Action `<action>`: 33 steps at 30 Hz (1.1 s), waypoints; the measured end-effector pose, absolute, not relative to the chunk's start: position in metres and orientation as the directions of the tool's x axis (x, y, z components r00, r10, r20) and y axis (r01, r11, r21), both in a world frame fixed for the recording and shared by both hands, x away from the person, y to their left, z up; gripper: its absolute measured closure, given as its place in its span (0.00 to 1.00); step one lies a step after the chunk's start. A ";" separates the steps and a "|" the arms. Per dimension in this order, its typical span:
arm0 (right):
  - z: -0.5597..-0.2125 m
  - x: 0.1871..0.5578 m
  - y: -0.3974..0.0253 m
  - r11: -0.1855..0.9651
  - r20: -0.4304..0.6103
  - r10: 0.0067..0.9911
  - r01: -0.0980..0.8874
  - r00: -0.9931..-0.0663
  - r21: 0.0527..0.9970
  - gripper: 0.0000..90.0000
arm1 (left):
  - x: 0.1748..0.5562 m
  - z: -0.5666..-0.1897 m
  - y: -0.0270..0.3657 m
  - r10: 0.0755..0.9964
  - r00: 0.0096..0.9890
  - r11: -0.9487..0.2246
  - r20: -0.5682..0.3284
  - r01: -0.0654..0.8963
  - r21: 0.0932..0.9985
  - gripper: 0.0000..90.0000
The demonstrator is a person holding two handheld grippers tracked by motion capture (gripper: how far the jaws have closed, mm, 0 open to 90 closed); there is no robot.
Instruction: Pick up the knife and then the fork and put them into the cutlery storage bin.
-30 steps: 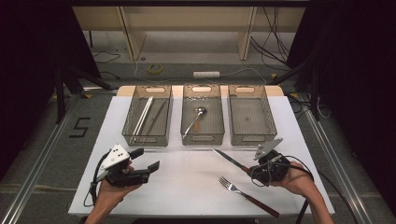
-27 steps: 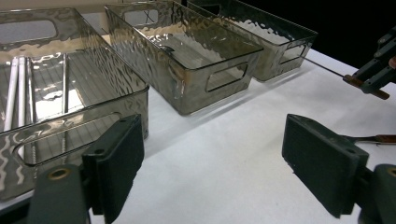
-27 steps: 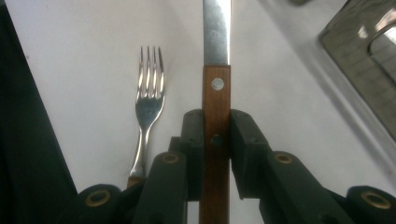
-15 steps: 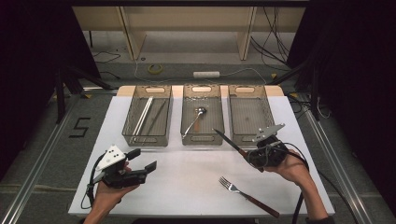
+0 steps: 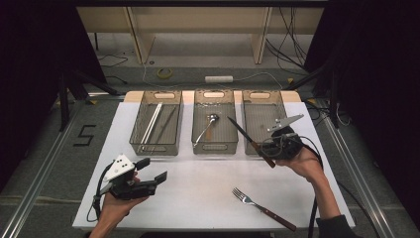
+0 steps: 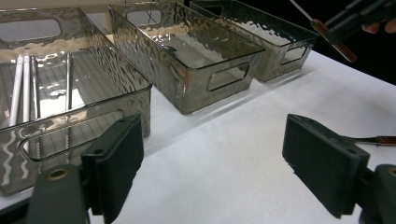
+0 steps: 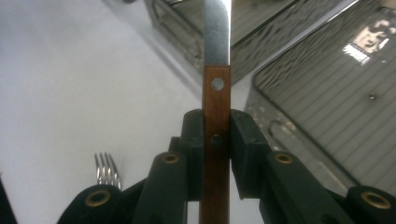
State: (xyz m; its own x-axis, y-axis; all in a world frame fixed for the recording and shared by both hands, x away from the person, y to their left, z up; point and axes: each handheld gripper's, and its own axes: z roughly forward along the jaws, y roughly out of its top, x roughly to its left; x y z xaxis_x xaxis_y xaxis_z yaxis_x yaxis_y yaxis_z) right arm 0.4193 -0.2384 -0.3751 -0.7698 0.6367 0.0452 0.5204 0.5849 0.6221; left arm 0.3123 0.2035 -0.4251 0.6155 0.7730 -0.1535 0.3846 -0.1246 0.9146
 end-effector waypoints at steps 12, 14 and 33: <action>-0.364 0.452 -0.236 0.523 0.054 0.703 0.567 -0.709 0.637 0.86 | 0.313 -0.425 0.203 0.772 0.616 -0.119 -0.154 0.379 0.918 0.21; -0.363 0.456 -0.237 0.509 0.059 0.716 0.579 -0.695 0.637 0.86 | 0.313 -0.425 0.203 0.772 0.616 -0.117 -0.156 0.379 0.918 0.20; -0.373 0.493 -0.245 0.408 0.072 0.822 0.672 -0.565 0.618 0.86 | 0.312 -0.423 0.203 0.767 0.622 -0.105 -0.160 0.368 0.924 0.18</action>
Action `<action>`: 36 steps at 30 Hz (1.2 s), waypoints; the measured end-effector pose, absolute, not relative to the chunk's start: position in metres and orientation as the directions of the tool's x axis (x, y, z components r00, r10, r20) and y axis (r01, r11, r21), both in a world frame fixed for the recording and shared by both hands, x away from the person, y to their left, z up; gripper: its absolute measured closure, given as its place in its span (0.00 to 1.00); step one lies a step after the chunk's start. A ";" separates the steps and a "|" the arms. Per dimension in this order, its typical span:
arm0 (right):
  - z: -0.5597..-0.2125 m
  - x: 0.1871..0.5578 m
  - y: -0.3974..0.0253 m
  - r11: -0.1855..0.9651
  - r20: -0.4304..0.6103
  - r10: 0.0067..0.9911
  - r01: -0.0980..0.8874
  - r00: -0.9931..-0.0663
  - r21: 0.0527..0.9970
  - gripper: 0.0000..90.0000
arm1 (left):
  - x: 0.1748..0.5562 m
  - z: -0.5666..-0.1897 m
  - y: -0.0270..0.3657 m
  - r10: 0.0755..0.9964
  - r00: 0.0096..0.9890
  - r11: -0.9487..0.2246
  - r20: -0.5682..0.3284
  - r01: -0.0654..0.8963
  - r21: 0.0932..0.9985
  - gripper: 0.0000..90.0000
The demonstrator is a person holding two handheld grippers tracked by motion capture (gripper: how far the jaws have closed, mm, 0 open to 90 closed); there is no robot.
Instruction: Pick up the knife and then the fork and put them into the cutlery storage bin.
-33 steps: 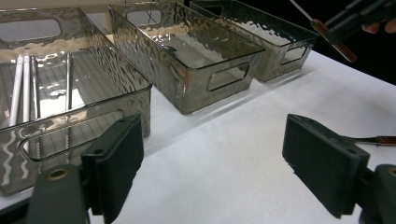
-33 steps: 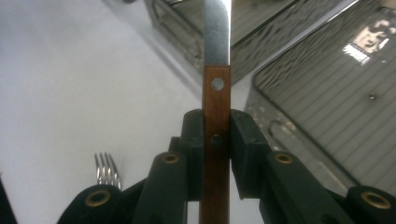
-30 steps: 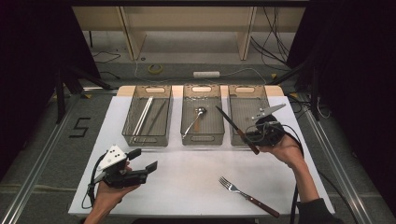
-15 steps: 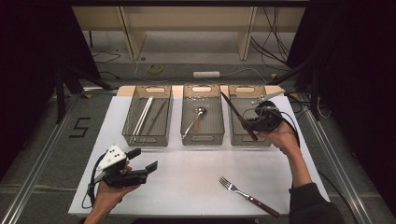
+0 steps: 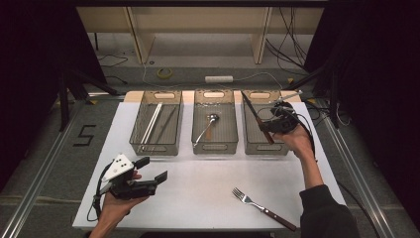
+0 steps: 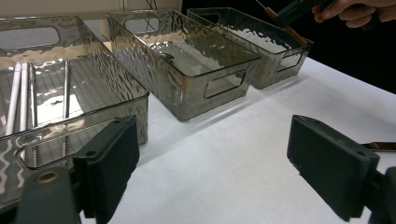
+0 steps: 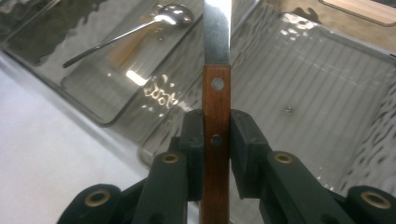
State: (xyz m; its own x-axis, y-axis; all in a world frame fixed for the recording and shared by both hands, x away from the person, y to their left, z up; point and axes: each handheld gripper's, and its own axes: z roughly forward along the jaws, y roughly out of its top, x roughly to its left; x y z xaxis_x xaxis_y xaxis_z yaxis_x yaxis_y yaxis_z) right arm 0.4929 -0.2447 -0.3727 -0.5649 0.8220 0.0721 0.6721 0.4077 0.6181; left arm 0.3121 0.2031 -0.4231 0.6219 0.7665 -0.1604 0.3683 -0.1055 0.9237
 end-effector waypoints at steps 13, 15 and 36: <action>-0.380 0.512 -0.240 0.348 0.075 0.871 0.717 -0.486 0.604 0.86 | 0.311 -0.423 0.203 0.766 0.624 -0.105 -0.156 0.360 0.927 0.17; -0.381 0.513 -0.240 0.343 0.073 0.876 0.725 -0.476 0.598 0.86 | 0.311 -0.423 0.203 0.766 0.624 -0.108 -0.153 0.360 0.927 0.17; -0.400 0.519 -0.239 0.268 0.087 0.922 0.786 -0.377 0.557 0.85 | 0.311 -0.422 0.203 0.769 0.624 -0.116 -0.143 0.356 0.927 0.17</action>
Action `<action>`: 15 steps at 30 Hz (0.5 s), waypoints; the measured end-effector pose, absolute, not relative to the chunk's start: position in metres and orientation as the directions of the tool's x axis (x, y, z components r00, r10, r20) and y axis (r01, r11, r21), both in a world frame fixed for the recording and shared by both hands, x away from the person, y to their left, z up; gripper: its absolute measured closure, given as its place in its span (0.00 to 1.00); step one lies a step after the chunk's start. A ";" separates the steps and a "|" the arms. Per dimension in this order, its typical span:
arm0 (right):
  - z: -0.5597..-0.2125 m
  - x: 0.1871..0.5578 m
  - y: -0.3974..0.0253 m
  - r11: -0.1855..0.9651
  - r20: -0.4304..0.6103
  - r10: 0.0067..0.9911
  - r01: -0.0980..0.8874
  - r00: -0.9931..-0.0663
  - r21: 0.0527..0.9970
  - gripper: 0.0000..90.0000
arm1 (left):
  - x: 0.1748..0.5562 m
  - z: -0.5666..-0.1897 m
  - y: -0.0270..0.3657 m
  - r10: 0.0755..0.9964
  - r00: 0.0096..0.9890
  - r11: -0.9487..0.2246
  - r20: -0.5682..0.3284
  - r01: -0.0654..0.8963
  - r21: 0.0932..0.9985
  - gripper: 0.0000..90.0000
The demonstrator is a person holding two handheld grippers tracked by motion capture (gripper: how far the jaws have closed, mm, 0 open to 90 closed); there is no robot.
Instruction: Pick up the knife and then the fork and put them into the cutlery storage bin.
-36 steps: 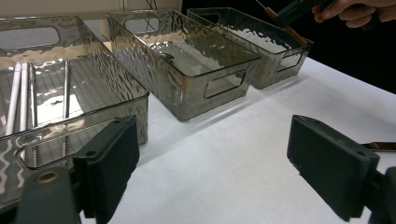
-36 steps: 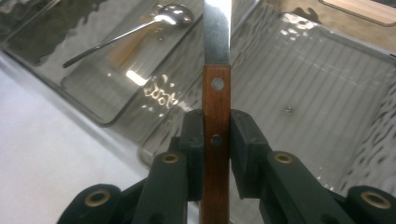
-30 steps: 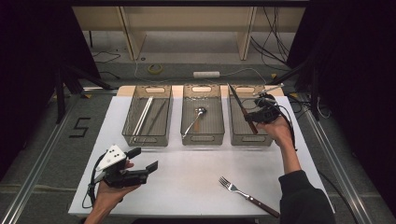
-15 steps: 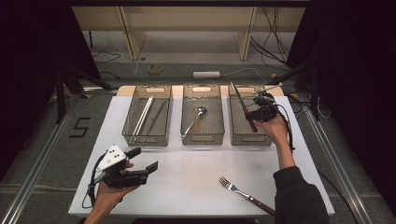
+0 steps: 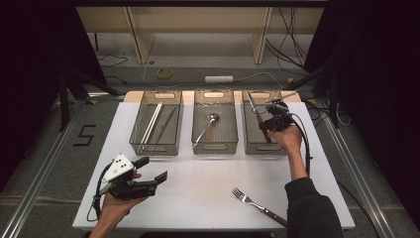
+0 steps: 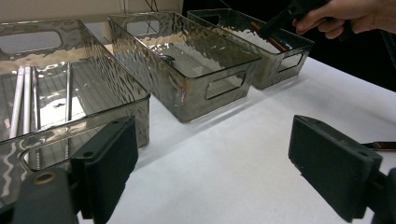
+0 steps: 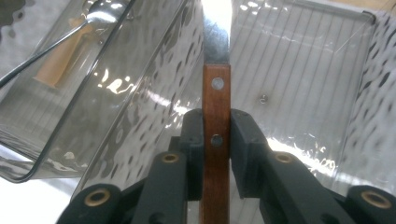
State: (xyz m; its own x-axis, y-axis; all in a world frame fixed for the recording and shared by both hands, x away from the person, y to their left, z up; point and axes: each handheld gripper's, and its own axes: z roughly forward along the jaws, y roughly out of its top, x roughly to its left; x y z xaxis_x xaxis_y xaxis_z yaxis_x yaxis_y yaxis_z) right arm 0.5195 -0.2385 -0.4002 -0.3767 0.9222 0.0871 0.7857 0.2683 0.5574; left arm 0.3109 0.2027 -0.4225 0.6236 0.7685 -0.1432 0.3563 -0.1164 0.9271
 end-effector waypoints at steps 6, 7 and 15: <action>-0.405 0.521 -0.235 0.271 0.082 0.925 0.795 -0.371 0.543 0.85 | 0.311 -0.422 0.203 0.768 0.624 -0.118 -0.142 0.357 0.927 0.17; -0.406 0.521 -0.235 0.272 0.081 0.925 0.796 -0.372 0.541 0.85 | 0.311 -0.422 0.203 0.769 0.623 -0.118 -0.142 0.357 0.927 0.17; -0.415 0.523 -0.234 0.252 0.095 0.934 0.821 -0.346 0.512 0.85 | 0.311 -0.422 0.203 0.771 0.622 -0.119 -0.141 0.358 0.926 0.17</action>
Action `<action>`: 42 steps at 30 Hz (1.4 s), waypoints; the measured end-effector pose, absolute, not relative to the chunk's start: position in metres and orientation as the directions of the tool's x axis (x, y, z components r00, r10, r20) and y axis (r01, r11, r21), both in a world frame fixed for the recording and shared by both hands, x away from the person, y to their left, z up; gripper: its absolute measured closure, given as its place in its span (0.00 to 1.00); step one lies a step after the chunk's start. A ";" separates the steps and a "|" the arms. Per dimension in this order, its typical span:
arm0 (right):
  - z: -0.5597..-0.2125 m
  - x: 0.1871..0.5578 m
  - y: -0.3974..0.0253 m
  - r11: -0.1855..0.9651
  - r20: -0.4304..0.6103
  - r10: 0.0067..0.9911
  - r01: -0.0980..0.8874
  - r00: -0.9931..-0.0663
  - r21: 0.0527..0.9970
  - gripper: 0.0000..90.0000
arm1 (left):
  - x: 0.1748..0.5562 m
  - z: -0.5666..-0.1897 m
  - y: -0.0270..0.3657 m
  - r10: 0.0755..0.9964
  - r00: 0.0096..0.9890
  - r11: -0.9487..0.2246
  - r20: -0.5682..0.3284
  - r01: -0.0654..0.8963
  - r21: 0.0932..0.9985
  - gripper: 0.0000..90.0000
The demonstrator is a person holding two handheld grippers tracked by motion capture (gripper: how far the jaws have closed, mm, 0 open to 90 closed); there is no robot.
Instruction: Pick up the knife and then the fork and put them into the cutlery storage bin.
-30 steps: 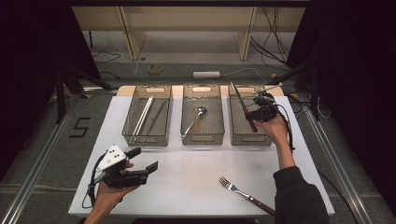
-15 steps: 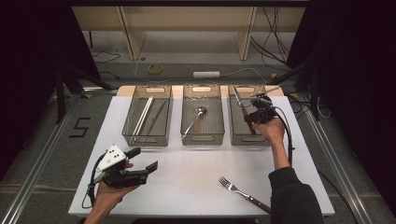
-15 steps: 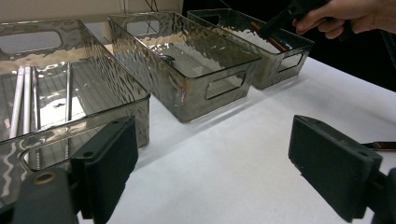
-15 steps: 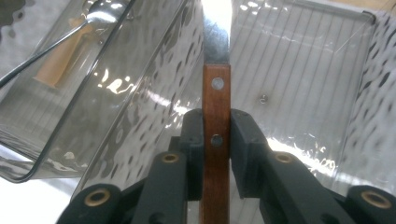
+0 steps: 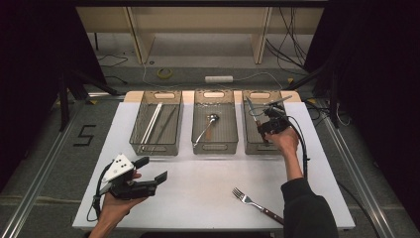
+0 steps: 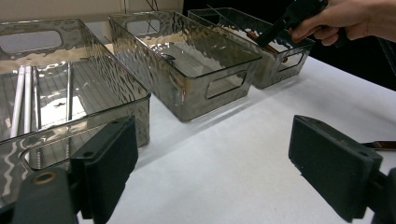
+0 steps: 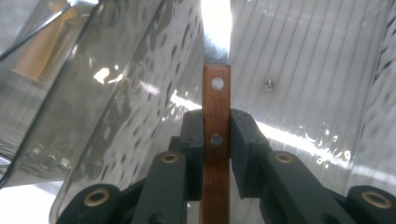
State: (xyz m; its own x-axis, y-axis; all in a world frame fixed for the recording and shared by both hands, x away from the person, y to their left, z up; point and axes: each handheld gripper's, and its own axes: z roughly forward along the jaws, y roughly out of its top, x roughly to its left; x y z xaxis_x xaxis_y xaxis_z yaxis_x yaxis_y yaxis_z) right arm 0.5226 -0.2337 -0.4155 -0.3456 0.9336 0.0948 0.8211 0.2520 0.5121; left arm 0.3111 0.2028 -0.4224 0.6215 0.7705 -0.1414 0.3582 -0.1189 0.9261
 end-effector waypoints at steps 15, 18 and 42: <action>-0.399 0.508 -0.235 0.316 0.092 0.896 0.769 -0.435 0.556 0.63 | 0.311 -0.422 0.203 0.774 0.616 -0.114 -0.145 0.362 0.925 0.17; -0.394 0.499 -0.233 0.343 0.098 0.875 0.750 -0.474 0.565 0.56 | 0.311 -0.422 0.203 0.775 0.616 -0.118 -0.142 0.361 0.925 0.17; -0.381 0.406 -0.228 0.429 0.147 0.736 0.622 -0.661 0.655 0.34 | 0.311 -0.422 0.203 0.777 0.612 -0.109 -0.148 0.363 0.925 0.17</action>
State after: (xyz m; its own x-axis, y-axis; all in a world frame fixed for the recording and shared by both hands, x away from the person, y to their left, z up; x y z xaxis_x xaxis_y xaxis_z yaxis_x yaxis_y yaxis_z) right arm 0.4057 -0.2281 -0.3813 -0.6611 0.7358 0.1465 0.6224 0.4288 0.6548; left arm 0.3111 0.2031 -0.4219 0.6117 0.7771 -0.1483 0.3630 -0.1092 0.9254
